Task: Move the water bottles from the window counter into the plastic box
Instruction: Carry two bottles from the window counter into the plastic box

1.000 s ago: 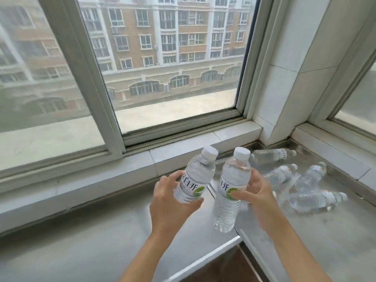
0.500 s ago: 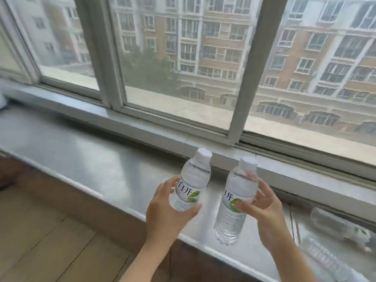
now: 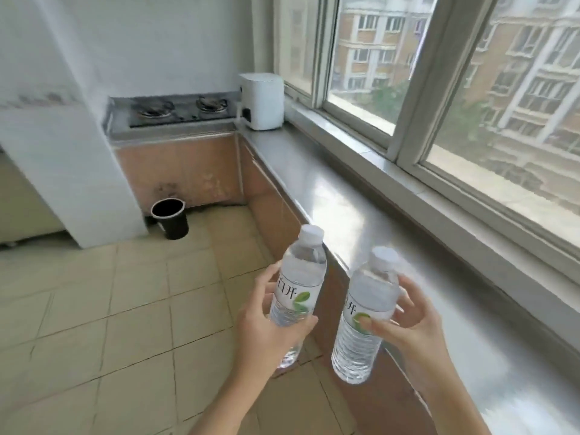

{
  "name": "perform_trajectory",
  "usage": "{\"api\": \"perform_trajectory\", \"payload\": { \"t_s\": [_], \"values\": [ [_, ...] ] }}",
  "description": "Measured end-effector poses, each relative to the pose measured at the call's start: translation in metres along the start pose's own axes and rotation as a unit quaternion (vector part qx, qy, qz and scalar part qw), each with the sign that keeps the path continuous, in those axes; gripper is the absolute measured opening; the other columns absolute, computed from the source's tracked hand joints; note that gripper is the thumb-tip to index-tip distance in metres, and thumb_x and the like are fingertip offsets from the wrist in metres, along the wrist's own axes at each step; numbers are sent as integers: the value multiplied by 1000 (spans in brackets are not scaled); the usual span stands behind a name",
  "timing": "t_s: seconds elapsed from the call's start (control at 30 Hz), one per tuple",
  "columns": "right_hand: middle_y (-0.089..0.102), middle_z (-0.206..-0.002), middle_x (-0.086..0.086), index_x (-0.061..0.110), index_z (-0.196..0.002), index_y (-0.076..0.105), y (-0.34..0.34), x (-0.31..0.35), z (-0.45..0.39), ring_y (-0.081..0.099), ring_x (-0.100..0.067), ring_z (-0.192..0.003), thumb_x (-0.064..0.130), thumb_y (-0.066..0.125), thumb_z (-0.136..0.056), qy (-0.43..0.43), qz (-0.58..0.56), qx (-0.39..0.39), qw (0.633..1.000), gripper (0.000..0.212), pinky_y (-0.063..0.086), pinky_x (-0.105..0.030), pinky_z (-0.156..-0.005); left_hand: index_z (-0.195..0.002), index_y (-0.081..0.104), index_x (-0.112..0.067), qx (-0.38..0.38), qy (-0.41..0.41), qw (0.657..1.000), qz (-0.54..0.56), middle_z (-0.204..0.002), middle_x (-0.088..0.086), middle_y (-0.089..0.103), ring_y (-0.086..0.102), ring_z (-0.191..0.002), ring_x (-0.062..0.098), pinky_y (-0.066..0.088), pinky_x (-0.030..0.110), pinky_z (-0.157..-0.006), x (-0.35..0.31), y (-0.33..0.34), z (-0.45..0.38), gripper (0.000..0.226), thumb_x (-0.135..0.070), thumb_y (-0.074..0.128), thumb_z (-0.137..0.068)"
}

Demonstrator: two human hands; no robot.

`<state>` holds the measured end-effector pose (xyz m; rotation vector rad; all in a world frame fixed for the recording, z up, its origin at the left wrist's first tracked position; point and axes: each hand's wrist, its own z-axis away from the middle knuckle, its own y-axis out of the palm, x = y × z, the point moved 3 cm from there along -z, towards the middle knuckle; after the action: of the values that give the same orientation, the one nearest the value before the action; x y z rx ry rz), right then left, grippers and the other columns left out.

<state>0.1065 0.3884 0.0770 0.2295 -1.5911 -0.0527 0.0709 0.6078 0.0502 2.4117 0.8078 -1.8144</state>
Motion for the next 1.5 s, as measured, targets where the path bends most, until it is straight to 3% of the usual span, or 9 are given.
{"api": "perform_trajectory", "payload": {
  "t_s": [0.13,0.33,0.5,0.67,0.9,1.03,1.2,1.5],
  "values": [
    [72,-106,-7,29,-108,65,95,-18,-38,69,-26,-95,17,91,-36,11,23,81,996,77,56,-43,-79,-122,45,-56,-75,-28,996,-30,-100,-24,63,59,-98,-10,42,0,-75,35,-78,-21,96,-22,96,-49],
    [73,-105,-5,27,-110,63,247,-48,-83,69,-23,-94,4,85,-47,23,27,190,981,71,58,-34,-72,-124,46,-52,-159,-42,984,-60,-111,-41,55,55,-104,-15,41,0,-77,79,-202,-58,92,-20,95,-52],
    [72,-107,-5,29,-110,63,359,-68,-116,68,-26,-98,8,87,-48,32,29,251,967,70,55,-43,-79,-124,48,-56,-236,-64,966,-86,-106,-24,64,58,-105,-4,45,5,-78,118,-293,-92,91,-25,93,-51],
    [71,-109,-7,26,-114,61,455,-86,-165,68,-29,-99,12,87,-49,39,38,321,946,71,54,-51,-85,-125,47,-57,-309,-81,942,-101,-105,-17,66,59,-106,1,51,23,-84,155,-357,-133,94,-26,94,-50],
    [72,-109,-4,26,-112,62,586,-116,-267,69,-25,-97,3,84,-51,44,42,411,910,69,55,-39,-80,-126,48,-55,-409,-104,900,-107,-105,-24,64,60,-106,1,57,38,-84,220,-422,-219,93,-25,94,-50],
    [71,-112,-3,20,-118,59,661,-127,-325,69,-24,-98,4,85,-49,49,46,458,886,76,55,-38,-80,-123,48,-57,-454,-114,875,-122,-104,-17,67,60,-104,2,54,30,-86,244,-464,-271,93,-22,95,-50],
    [71,-110,-2,25,-114,61,749,-139,-374,70,-22,-95,6,87,-48,46,61,499,863,74,55,-39,-81,-121,48,-56,-502,-121,846,-136,-102,-23,65,60,-103,1,51,22,-81,273,-520,-322,91,-21,95,-51],
    [71,-110,-3,32,-109,64,926,-191,-432,69,-26,-96,4,87,-48,66,52,534,841,70,54,-48,-85,-125,49,-52,-544,-141,813,-150,-104,-18,66,60,-104,7,55,39,-84,357,-649,-397,92,-23,95,-51]
  ]
}}
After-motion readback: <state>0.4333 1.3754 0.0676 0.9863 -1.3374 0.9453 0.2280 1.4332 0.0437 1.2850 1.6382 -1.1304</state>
